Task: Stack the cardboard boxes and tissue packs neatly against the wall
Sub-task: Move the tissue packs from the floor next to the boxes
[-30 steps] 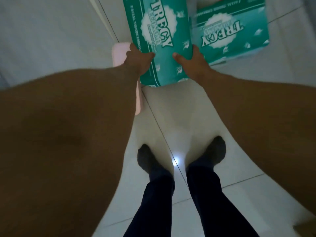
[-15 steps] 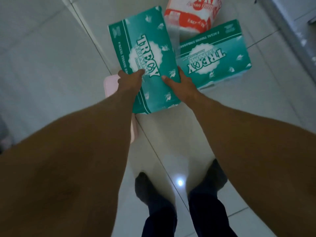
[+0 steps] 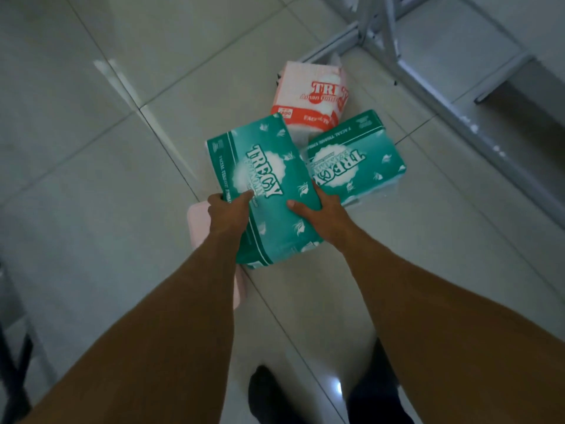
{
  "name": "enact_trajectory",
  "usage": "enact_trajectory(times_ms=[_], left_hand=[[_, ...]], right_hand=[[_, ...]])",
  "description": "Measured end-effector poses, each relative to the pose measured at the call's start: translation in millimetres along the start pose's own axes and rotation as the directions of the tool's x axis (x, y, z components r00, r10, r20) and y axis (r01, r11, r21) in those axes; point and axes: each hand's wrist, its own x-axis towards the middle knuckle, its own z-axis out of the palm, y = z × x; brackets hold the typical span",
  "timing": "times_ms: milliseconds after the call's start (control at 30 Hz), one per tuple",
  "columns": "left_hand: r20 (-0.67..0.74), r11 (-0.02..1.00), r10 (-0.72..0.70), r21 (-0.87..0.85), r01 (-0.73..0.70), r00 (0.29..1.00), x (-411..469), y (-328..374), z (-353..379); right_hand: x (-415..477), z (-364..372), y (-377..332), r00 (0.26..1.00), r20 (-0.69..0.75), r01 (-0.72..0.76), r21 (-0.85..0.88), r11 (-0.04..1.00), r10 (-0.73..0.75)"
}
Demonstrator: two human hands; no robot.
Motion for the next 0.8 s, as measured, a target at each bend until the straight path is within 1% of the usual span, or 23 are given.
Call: enact_trajectory(times_ms=[167,233,400,467,600,667,733,800], left_hand=[[0.07,0.998,0.046,0.045,-0.049,0.997,-25.2,9.1,7.1],[0.102,0.996,0.065,0.061,-0.072,0.993,-39.1,11.9,11.6],[0.196,0.984,0.105,0.121,-0.13,0.975,-90.3,16.3,34.9],[0.225,0.973,0.145,0.147,-0.18,0.963,-114.3,15.4,49.3],[0.329,0.959,0.175,0.157,-0.236,0.928,-160.4,7.6,96.0],[0.399,0.944,0.157,0.208,-0.256,0.903,-177.4,-0.3,127.6],[0.487,0.935,0.155,0.208,-0.286,0.86,-198.1,-10.0,165.5],[0.586,0.921,0.139,0.219,-0.321,0.798,-221.3,-22.4,206.6]], right_hand=[[-20.6,-16.0,10.4,0.998,-0.067,0.02,0.06,0.998,-0.015],[-37.1,-23.9,11.0,0.993,-0.119,0.041,0.105,0.994,-0.029],[-100.1,-52.9,18.9,0.97,-0.242,0.056,0.176,0.983,-0.012],[-128.5,-65.6,29.5,0.956,-0.294,0.063,0.205,0.977,-0.001],[-182.2,-99.3,68.0,0.895,-0.442,0.08,0.282,0.956,0.055],[-204.7,-119.3,95.7,0.858,-0.505,0.078,0.319,0.944,0.1],[-226.7,-142.1,129.5,0.801,-0.58,0.086,0.361,0.929,0.151],[-251.5,-165.8,164.3,0.752,-0.627,0.083,0.396,0.914,0.204]])
